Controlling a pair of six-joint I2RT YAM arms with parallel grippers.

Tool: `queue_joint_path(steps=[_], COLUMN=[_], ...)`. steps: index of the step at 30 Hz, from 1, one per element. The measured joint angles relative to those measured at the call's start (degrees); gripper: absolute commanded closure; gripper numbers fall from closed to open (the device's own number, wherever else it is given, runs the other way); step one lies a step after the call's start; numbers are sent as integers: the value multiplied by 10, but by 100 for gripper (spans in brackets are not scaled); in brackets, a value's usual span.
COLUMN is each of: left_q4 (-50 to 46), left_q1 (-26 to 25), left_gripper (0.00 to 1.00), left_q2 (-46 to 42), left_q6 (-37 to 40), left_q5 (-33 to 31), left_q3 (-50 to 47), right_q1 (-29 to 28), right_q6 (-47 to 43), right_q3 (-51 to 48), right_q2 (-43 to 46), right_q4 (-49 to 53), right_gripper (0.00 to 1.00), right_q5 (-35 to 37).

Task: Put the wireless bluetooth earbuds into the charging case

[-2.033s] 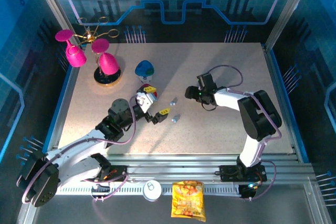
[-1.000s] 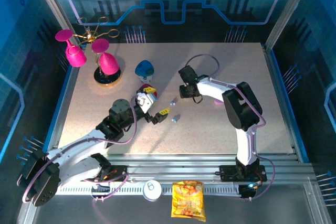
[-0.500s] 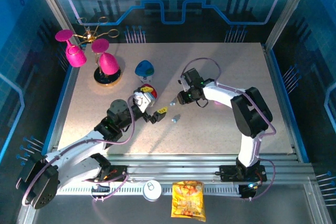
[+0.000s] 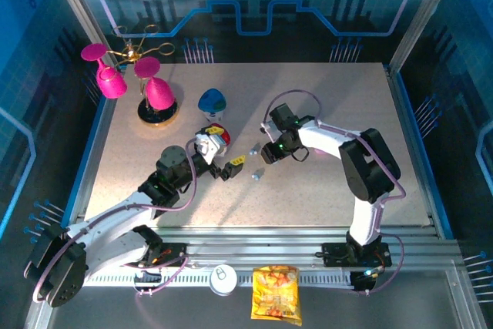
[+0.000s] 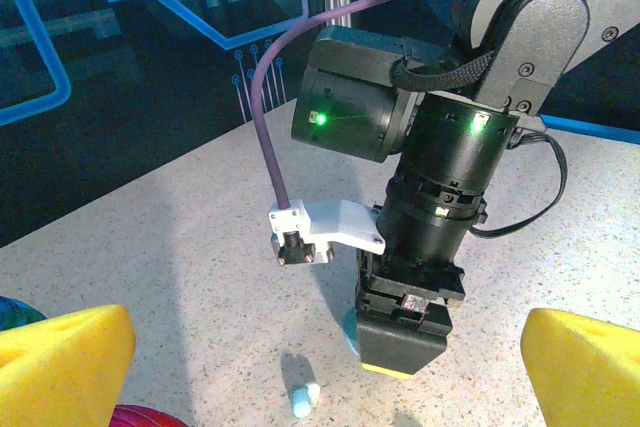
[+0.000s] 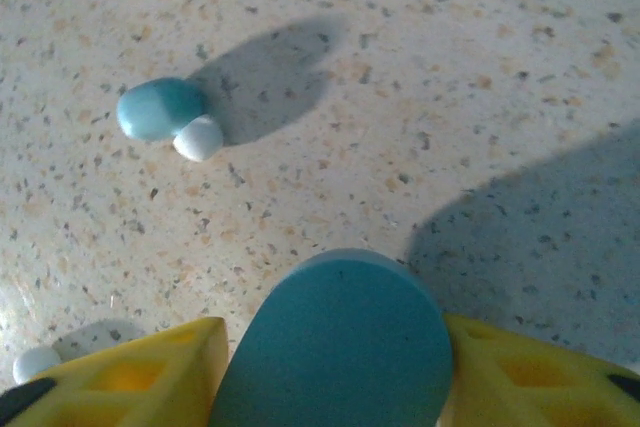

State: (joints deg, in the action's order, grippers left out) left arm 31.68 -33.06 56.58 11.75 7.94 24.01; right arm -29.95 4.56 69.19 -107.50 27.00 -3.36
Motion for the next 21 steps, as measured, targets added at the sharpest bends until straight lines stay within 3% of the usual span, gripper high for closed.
queue_joint_path(steps=[4, 6, 11, 21], left_q4=[-1, -1, -1, -1], left_q1=[0, 0, 0, 0], left_gripper=[1, 1, 1, 1], left_q2=[0, 0, 0, 0], left_q6=[0, 0, -5, -9], left_q5=[0, 0, 6, 7], left_q3=[0, 0, 0, 0], right_q1=[-9, -19, -56, -68], right_q6=[39, 59, 123, 141], right_q3=[-44, -71, -137, -162], right_q2=[42, 70, 120, 103], right_q4=[-40, -62, -129, -174], right_gripper=[24, 21, 24, 36], right_q5=[37, 61, 125, 155])
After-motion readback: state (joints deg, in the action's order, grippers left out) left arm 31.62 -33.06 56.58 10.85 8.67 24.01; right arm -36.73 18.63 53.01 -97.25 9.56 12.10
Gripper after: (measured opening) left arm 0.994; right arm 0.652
